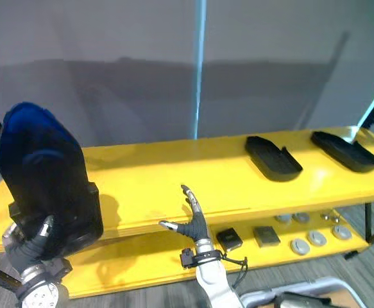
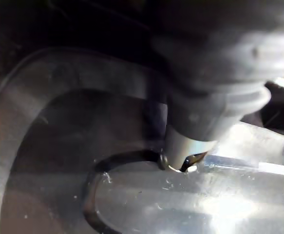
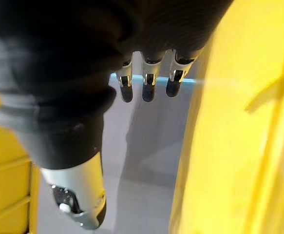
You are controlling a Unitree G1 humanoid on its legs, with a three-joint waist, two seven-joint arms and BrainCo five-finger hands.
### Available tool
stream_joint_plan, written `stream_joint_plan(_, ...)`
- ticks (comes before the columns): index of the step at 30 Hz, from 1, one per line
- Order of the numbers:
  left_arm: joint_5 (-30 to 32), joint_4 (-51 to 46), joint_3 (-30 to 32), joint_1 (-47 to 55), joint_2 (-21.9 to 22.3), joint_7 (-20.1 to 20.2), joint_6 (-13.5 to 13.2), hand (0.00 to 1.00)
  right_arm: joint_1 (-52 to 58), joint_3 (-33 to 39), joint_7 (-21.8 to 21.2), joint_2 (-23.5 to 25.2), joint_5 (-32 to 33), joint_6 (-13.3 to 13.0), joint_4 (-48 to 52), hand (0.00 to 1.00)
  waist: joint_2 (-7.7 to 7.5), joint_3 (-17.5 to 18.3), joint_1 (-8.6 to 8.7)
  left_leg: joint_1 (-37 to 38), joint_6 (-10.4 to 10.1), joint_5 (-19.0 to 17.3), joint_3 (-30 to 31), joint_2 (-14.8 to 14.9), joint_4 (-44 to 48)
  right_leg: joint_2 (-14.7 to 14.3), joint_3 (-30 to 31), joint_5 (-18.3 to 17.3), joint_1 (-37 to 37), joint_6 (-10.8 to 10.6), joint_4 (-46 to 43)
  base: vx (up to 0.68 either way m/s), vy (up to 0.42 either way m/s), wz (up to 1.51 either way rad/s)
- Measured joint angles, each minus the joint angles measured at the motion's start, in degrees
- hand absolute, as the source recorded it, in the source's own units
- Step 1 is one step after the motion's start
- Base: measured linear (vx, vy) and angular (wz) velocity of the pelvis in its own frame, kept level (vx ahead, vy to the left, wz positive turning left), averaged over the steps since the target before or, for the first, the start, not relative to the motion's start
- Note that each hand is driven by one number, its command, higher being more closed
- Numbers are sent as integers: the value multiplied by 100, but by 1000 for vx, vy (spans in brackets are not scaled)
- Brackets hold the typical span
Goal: Walk over and take plastic housings, then place them on the shelf
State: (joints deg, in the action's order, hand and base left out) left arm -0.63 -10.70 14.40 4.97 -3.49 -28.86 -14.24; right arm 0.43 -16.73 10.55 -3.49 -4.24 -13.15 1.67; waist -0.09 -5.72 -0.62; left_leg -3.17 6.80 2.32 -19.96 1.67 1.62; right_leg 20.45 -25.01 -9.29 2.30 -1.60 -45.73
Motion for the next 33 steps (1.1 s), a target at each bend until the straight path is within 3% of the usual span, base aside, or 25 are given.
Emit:
stream_joint_plan(2,66,87,-66,-126,-47,35,39,100,361,167,-83,10,180,-1,197,0,-12,-32,113,153,-26,-14,265,-73,-61,-340,398,-144,350,-6,581,158,-90,101)
stream_joint_plan(5,57,438,-364,-556,-214,182,52,100,1005,762,-169,177,193,-9,510,0,-43,-39,352,142,-161,-19,935,-167,-8,-1310,1804,-95,668,-39,2574,131,-168,107)
stream_joint_plan(6,41,473,-458,-609,-257,214,55,100,1111,841,-170,198,193,-9,567,0,-128,-29,374,153,-221,-30,1030,-237,16,-1371,2030,50,655,-43,2871,161,-247,105)
stream_joint_plan(7,-79,574,-677,-710,-290,344,50,100,1299,936,-172,206,194,-8,698,0,-229,-90,449,198,-390,-144,1235,-405,137,-1312,2218,587,578,-161,3065,145,-185,62)
stream_joint_plan(9,-277,584,-833,-693,-275,522,56,100,1358,996,-179,129,195,0,707,0,-104,-100,436,203,-476,-193,1221,-272,159,-1425,2182,669,434,-108,3362,139,-116,12)
stream_joint_plan(12,-901,576,-1083,-801,-271,979,98,100,1466,1005,-227,160,194,2,1079,0,-80,-92,524,139,-554,-224,1164,-61,75,-1685,2224,1029,216,-18,4133,139,-67,-23)
stream_joint_plan(17,-2410,919,-1459,-1286,-318,1411,165,100,1537,1107,-320,106,190,2,1800,0,-47,-111,656,160,-606,-242,996,-9,-36,-1755,2323,1163,166,-20,4456,89,-4,-18)
stream_joint_plan(19,-3203,1429,-1850,-1797,-537,1505,167,100,1509,1105,-337,37,188,4,2053,0,-15,-131,681,246,-606,-242,873,-24,-137,-1759,2450,1175,165,-38,4489,44,34,-24)
stream_joint_plan(21,-3562,1794,-2102,-2175,-706,1520,199,100,1489,1078,-341,-72,189,5,2176,0,24,-155,770,224,-606,-242,816,-49,-159,-1742,2502,1212,199,-61,4532,8,34,-17)
stream_joint_plan(25,-4211,2377,-2434,-2855,-850,1429,353,100,1498,873,-323,-284,190,68,2252,0,102,-202,952,180,-598,-239,683,-89,-211,-1723,2639,1259,319,-103,4549,-17,37,-18)
stream_joint_plan(28,-4535,2764,-2727,-3414,-862,1274,457,100,1514,702,-251,-375,169,126,2253,0,167,-241,963,79,-575,-221,629,-98,-214,-1720,2702,1301,446,-104,4554,-25,23,-8)
stream_joint_plan(33,-4645,3264,-3150,-3984,-880,1129,740,100,1511,415,-189,-553,154,274,2252,0,364,-355,1153,35,-539,-125,736,-135,-336,-1683,2608,1325,475,-103,4621,-2,11,9)
